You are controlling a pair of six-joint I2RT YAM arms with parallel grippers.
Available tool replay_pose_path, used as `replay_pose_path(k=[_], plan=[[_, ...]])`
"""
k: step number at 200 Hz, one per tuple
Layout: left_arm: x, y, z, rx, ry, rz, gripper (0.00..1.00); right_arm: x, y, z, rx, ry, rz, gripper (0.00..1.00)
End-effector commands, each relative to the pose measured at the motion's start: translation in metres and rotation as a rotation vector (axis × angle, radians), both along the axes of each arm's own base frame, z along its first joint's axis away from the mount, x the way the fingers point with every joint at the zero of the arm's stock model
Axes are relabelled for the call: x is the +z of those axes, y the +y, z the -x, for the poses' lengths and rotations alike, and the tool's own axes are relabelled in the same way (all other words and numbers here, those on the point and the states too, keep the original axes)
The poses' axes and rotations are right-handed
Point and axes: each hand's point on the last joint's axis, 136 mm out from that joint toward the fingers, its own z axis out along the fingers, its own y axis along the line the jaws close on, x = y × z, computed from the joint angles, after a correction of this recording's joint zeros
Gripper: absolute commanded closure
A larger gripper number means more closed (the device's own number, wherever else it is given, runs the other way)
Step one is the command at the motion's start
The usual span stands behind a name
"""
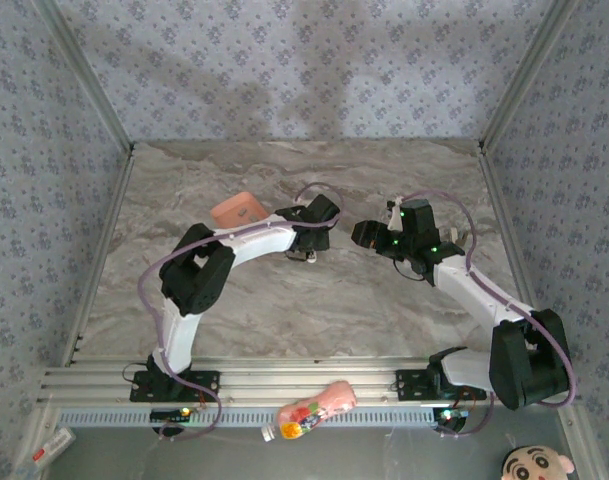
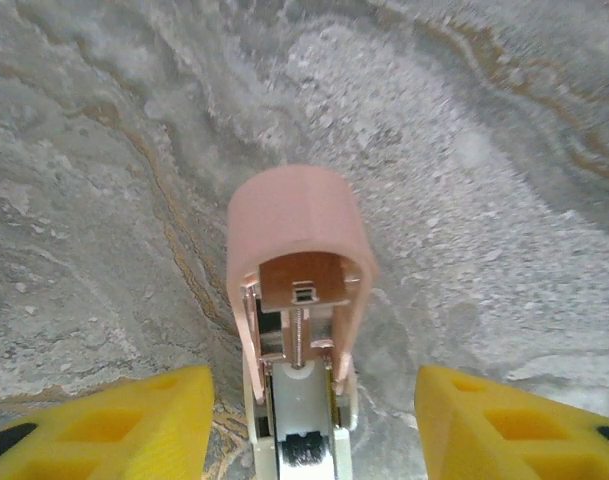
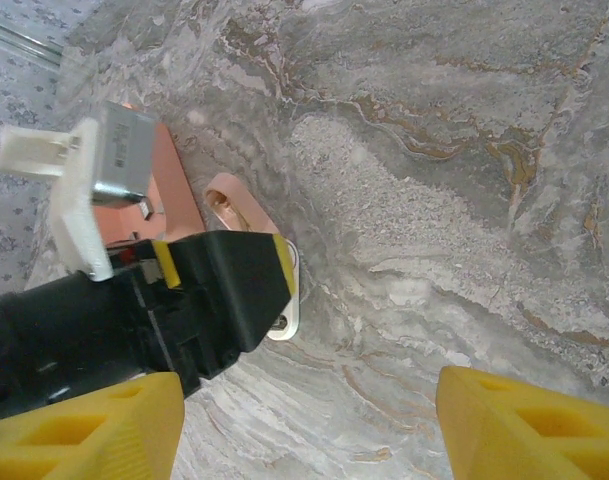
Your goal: Load the staples into the stapler
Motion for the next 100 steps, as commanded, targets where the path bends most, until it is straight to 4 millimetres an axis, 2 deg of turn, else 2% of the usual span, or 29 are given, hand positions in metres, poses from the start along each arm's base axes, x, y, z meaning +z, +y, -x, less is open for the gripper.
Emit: replay_pose_path(k=[1, 61, 100], plan=[[0.039, 0.001, 0.002, -0.019, -0.070, 0.021, 0.43, 0.009, -0.004, 0.002, 0.006, -0.007, 0.015, 0.31], [0.077, 0.012, 0.014, -0.041, -0.145, 0.076, 0.40, 0.008, -0.019, 0.003, 0.034, 0.026, 0.101, 0.31], [0.102, 0.022, 0.024, -0.065, -0.216, 0.130, 0.38, -0.005, -0.051, 0.002, 0.043, 0.105, 0.229, 0.31]])
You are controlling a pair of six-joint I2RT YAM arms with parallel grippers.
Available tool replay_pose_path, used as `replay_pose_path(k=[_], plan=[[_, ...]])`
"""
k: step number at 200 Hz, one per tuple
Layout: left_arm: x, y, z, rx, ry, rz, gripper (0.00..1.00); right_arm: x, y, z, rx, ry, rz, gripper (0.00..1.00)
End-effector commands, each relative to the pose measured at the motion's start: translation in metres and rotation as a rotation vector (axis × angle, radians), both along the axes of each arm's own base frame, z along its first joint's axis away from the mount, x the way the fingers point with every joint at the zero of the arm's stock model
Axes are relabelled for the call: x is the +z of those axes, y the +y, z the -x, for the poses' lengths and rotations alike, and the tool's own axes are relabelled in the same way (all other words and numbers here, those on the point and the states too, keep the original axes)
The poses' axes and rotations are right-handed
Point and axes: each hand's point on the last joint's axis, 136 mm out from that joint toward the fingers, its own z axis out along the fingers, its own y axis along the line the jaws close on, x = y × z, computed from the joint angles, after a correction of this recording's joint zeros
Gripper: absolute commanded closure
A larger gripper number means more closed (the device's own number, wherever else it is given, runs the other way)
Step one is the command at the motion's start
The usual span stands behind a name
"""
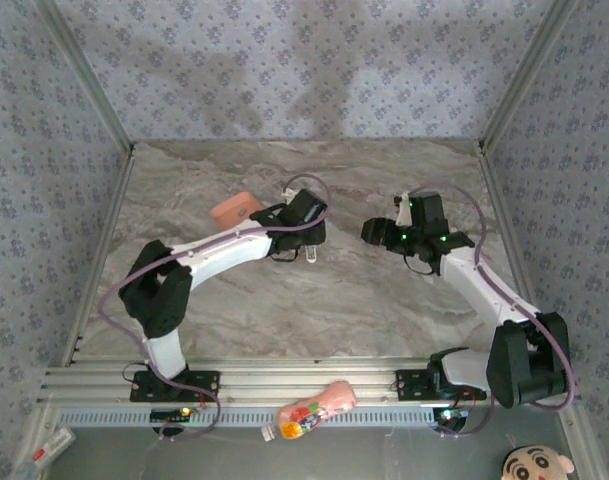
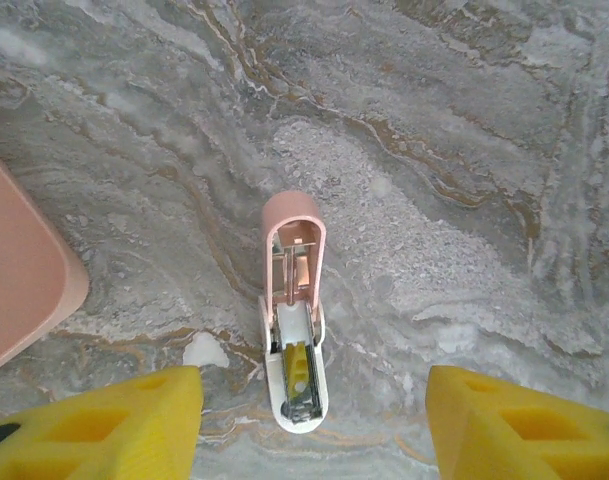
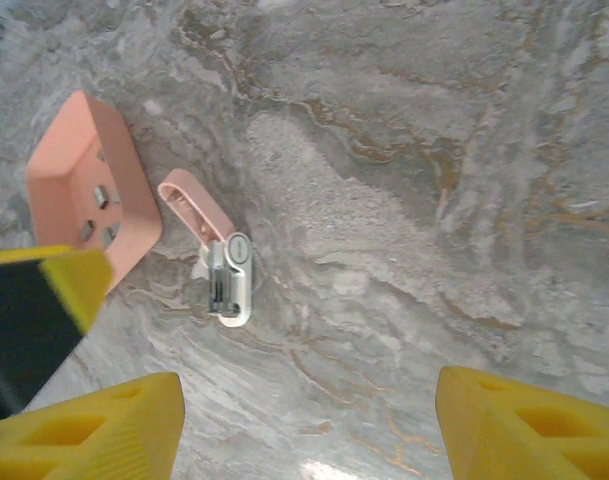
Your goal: Load the staples into the stapler
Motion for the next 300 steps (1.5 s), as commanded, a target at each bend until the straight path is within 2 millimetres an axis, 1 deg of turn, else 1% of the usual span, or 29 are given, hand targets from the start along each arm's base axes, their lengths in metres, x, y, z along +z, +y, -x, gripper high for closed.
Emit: replay_pose_path(k=[1, 28, 32, 57, 109, 122, 129, 131, 134, 155, 188, 209, 231, 257, 300], plan=[[0.026, 0.003, 0.004, -0.026, -0.082, 0.036, 0.37, -0.011, -0.022, 0.005, 0.025, 0.072, 0.113, 0.31], [0.038, 0.014, 0.011, -0.041, -0.142, 0.055, 0.35, -0.019, -0.052, 0.001, 0.008, 0.132, 0.221, 0.31], [0.039, 0.016, 0.012, -0.040, -0.150, 0.055, 0.35, -0.023, -0.058, 0.004, 0.004, 0.162, 0.242, 0.31], [0.042, 0.028, 0.016, -0.041, -0.182, 0.044, 0.34, -0.031, -0.102, 0.003, -0.083, 0.247, 0.355, 0.30], [0.037, 0.049, 0.025, -0.023, -0.198, 0.038, 0.34, -0.035, -0.177, -0.003, -0.235, 0.328, 0.491, 0.29], [0.035, 0.054, 0.026, -0.015, -0.204, 0.047, 0.34, -0.037, -0.194, -0.006, -0.261, 0.356, 0.524, 0.28], [0.034, 0.055, 0.026, -0.012, -0.204, 0.052, 0.34, -0.043, -0.201, -0.004, -0.270, 0.383, 0.532, 0.28], [0.035, 0.056, 0.026, -0.011, -0.206, 0.056, 0.34, -0.037, -0.204, -0.009, -0.279, 0.367, 0.534, 0.28], [0.034, 0.056, 0.027, -0.011, -0.206, 0.058, 0.34, -0.036, -0.207, -0.012, -0.285, 0.368, 0.537, 0.28], [0.033, 0.060, 0.027, -0.006, -0.209, 0.068, 0.34, -0.044, -0.227, -0.018, -0.308, 0.408, 0.564, 0.25], [0.030, 0.068, 0.025, 0.007, -0.207, 0.065, 0.34, -0.062, -0.249, -0.030, -0.318, 0.464, 0.580, 0.24], [0.030, 0.071, 0.023, 0.014, -0.206, 0.073, 0.34, -0.070, -0.257, -0.039, -0.330, 0.477, 0.577, 0.24], [0.029, 0.074, 0.021, 0.020, -0.207, 0.081, 0.34, -0.080, -0.257, -0.050, -0.315, 0.479, 0.556, 0.25], [0.025, 0.077, 0.019, 0.026, -0.198, 0.088, 0.34, -0.091, -0.256, -0.059, -0.297, 0.503, 0.550, 0.26], [0.020, 0.082, 0.016, 0.037, -0.186, 0.095, 0.34, -0.107, -0.248, -0.063, -0.250, 0.537, 0.558, 0.30]])
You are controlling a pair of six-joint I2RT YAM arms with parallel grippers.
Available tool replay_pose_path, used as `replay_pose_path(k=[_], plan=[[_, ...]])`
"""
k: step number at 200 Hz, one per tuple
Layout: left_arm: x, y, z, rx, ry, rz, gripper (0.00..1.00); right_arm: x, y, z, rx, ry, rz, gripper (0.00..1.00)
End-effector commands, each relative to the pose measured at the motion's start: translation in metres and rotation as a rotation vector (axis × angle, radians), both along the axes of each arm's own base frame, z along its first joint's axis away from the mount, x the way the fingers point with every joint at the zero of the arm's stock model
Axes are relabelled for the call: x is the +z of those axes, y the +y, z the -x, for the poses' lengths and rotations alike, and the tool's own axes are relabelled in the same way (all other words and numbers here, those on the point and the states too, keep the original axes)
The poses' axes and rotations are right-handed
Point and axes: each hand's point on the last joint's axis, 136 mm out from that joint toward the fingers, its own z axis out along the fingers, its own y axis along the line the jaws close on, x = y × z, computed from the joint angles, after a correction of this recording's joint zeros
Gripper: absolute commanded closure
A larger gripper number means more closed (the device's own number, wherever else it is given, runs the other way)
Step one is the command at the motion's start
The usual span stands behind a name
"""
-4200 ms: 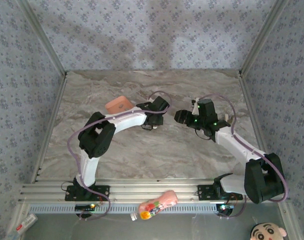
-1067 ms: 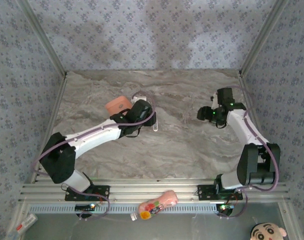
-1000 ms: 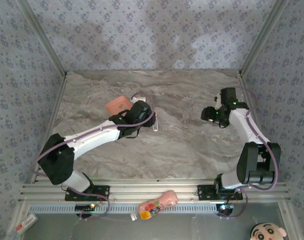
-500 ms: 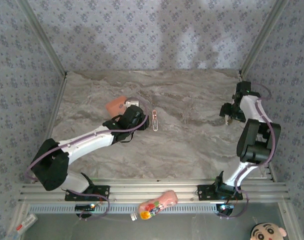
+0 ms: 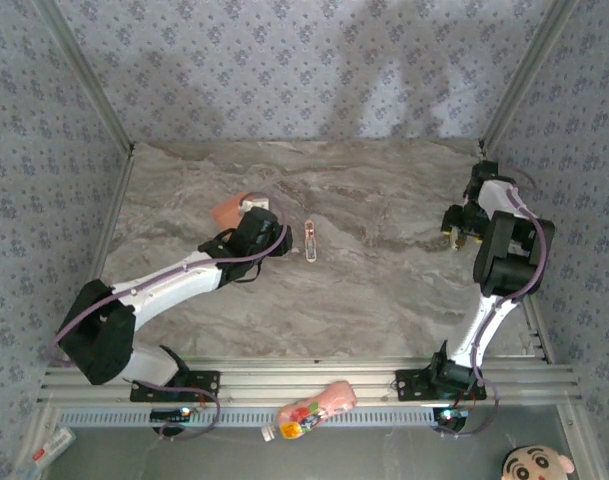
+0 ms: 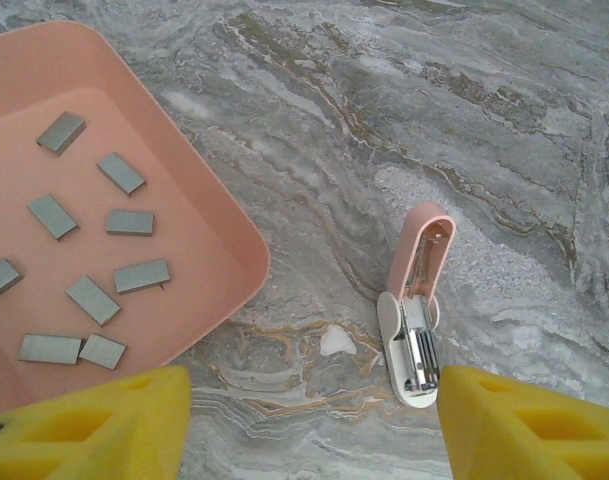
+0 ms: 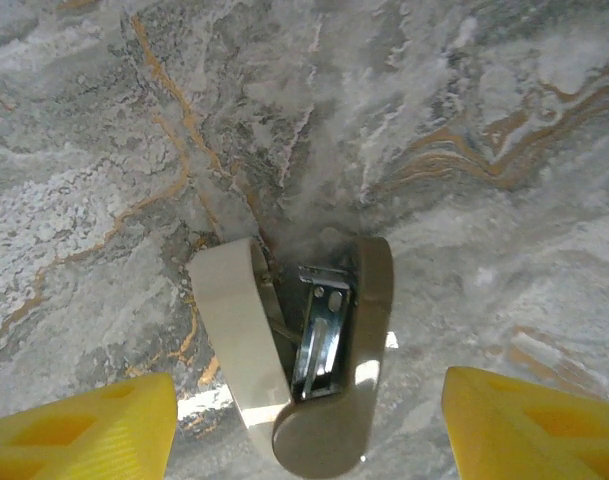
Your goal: Load the staples into the stapler
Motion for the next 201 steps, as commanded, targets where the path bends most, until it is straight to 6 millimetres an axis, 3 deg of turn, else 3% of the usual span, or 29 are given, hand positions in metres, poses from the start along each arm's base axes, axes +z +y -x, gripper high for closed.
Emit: replay_pose_path(k=[1, 44, 129, 182, 201], plan=[[0.003, 0.001, -0.002, -0.006, -0.012, 0.026, 0.34, -0.003, 0.005, -0.002, 0.033, 0.034, -0.006, 0.30], [0.000, 0.002, -0.004, 0.002, -0.004, 0.032, 0.34, -0.014, 0.004, -0.003, 0.049, 0.071, 0.005, 0.38], [-0.002, -0.001, -0.007, -0.001, 0.002, 0.043, 0.34, -0.023, 0.002, -0.005, 0.057, 0.087, 0.026, 0.68], [0.006, 0.000, -0.006, -0.005, -0.015, 0.055, 0.34, 0.003, 0.015, -0.012, 0.078, -0.019, 0.038, 0.78], [0.011, -0.001, -0.004, -0.020, -0.031, 0.072, 0.34, 0.022, 0.034, -0.016, 0.097, -0.111, -0.020, 0.79]])
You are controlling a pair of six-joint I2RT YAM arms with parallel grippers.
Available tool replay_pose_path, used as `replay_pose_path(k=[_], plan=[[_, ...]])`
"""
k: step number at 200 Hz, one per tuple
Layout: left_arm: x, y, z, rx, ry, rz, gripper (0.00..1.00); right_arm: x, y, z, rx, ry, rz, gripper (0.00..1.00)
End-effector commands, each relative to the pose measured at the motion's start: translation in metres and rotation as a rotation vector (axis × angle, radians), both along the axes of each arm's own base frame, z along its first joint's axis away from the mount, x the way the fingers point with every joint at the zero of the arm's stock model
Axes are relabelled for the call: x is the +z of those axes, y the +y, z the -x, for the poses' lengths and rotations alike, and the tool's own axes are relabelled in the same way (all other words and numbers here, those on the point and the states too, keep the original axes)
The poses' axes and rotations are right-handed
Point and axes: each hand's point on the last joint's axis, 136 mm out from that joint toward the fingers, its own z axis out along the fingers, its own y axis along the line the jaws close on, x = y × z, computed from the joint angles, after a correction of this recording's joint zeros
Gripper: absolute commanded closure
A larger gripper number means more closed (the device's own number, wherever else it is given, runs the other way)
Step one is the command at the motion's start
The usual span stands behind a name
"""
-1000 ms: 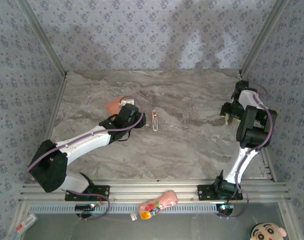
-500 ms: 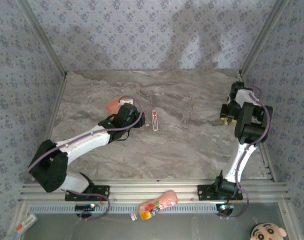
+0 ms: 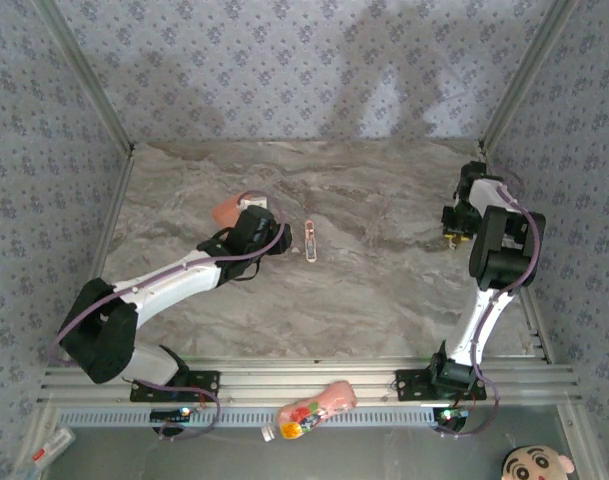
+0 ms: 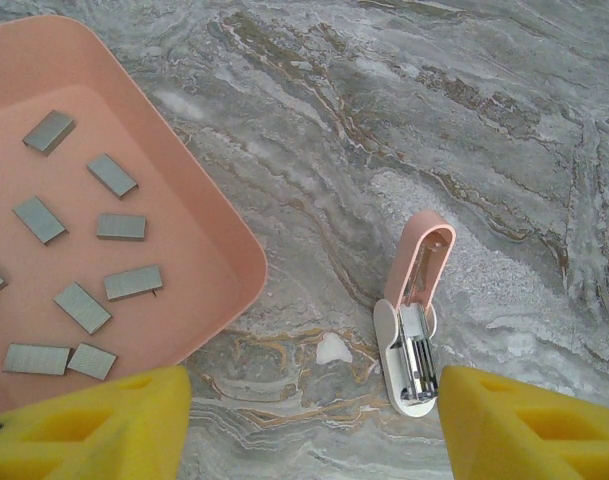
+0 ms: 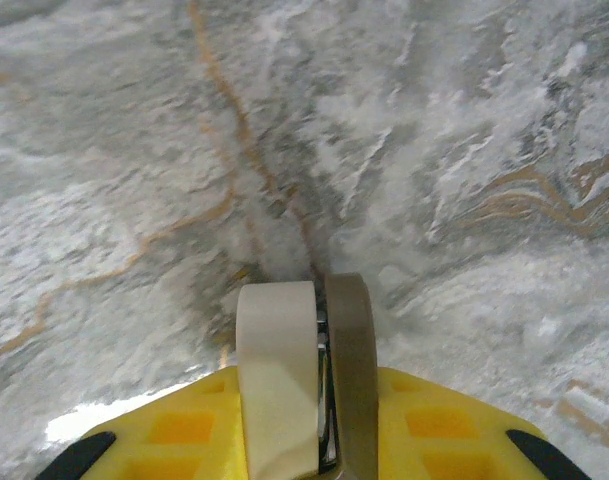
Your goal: Load the staples into the stapler
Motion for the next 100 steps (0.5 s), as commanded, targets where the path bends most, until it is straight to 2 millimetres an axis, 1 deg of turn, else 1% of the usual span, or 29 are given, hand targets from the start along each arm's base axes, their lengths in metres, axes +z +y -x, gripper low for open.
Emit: replay_pose_path(k=[1, 10, 33, 35, 37, 42, 76, 85, 100], plan=[[0.014, -0.002, 0.001, -0.015, -0.037, 0.041, 0.34, 0.035, 0.020, -0.007, 0.015, -0.134, -0.055, 0.79], [0.017, -0.003, 0.003, -0.028, -0.050, 0.055, 0.34, 0.045, 0.026, -0.007, 0.027, -0.185, -0.074, 0.80], [0.028, -0.011, 0.010, -0.097, -0.097, 0.107, 0.35, 0.076, 0.063, -0.008, 0.045, -0.375, -0.215, 0.80], [0.030, -0.012, 0.010, -0.104, -0.101, 0.114, 0.35, 0.081, 0.066, -0.010, 0.049, -0.397, -0.225, 0.80], [0.031, -0.013, 0.011, -0.110, -0.106, 0.120, 0.34, 0.076, 0.071, -0.004, 0.049, -0.394, -0.244, 0.79], [0.034, -0.014, 0.013, -0.123, -0.118, 0.135, 0.34, 0.079, 0.079, -0.001, 0.049, -0.423, -0.273, 0.79], [0.055, -0.027, 0.028, -0.243, -0.205, 0.228, 0.34, 0.108, 0.144, 0.019, 0.083, -0.628, -0.496, 0.81], [0.058, -0.030, 0.032, -0.284, -0.231, 0.237, 0.34, 0.115, 0.162, 0.026, 0.109, -0.678, -0.548, 0.81], [0.065, -0.036, 0.041, -0.354, -0.273, 0.258, 0.34, 0.134, 0.196, 0.034, 0.174, -0.792, -0.649, 0.82]])
